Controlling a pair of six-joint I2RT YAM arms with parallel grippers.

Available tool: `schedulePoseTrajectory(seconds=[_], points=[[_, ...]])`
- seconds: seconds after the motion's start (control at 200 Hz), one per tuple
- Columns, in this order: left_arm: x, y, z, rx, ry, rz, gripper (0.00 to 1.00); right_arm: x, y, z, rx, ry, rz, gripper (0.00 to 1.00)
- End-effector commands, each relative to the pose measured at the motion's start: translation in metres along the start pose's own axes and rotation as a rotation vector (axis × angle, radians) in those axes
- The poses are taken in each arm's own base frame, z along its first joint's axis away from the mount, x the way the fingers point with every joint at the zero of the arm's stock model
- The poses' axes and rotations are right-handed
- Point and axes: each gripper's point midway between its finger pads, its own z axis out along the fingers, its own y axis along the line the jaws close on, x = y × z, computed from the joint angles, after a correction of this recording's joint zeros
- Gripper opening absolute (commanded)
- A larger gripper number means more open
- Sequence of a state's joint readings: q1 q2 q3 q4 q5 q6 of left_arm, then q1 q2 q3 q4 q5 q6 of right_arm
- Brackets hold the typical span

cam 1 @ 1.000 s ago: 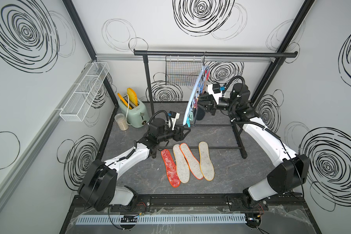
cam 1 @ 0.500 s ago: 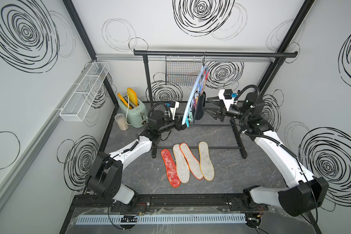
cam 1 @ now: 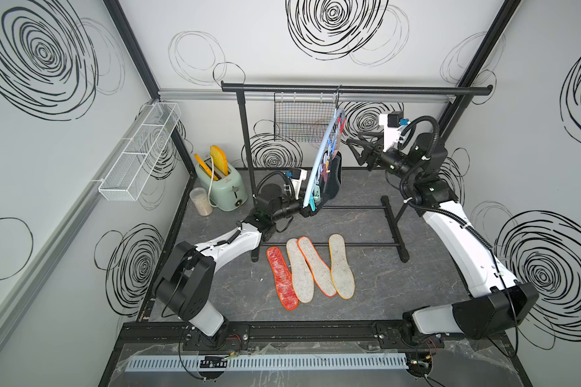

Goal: Take the shoe insoles off the hanger
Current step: Remove the insole from the hanger.

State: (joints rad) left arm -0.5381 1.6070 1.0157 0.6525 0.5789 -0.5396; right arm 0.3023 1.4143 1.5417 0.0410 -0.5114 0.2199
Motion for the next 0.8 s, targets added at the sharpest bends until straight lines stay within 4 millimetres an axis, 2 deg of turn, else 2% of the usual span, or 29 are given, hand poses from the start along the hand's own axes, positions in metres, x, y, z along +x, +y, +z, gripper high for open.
schedulePoseTrajectory(seconds=[0.0, 0.14, 0.255, 0.4, 0.595, 0.62, 0.795], points=[[-0.02, -0.017, 0.01, 0.044, -0.054, 0.041, 0.67, -0.003, 0.011, 0.007, 0.014, 0.026, 0.078, 0.58], [-0.016, -0.021, 0.019, 0.037, -0.043, 0.05, 0.67, -0.005, 0.014, 0.02, 0.029, 0.06, 0.079, 0.57], [-0.011, -0.017, 0.025, -0.023, -0.045, 0.055, 0.66, -0.006, 0.015, 0.028, 0.056, 0.088, 0.112, 0.57], [-0.002, -0.01, 0.031, -0.097, -0.056, 0.047, 0.67, 0.001, 0.026, 0.036, 0.076, 0.123, 0.133, 0.57], [-0.002, 0.002, 0.033, -0.229, -0.097, 0.052, 0.67, 0.004, 0.025, 0.039, 0.111, 0.148, 0.134, 0.55], [0.004, 0.008, 0.032, -0.269, -0.082, 0.05, 0.66, 0.003, 0.025, 0.038, 0.112, 0.148, 0.134, 0.55], [0.011, 0.006, 0.037, -0.39, -0.116, 0.135, 0.67, -0.002, 0.025, 0.033, 0.119, 0.137, 0.116, 0.55]])
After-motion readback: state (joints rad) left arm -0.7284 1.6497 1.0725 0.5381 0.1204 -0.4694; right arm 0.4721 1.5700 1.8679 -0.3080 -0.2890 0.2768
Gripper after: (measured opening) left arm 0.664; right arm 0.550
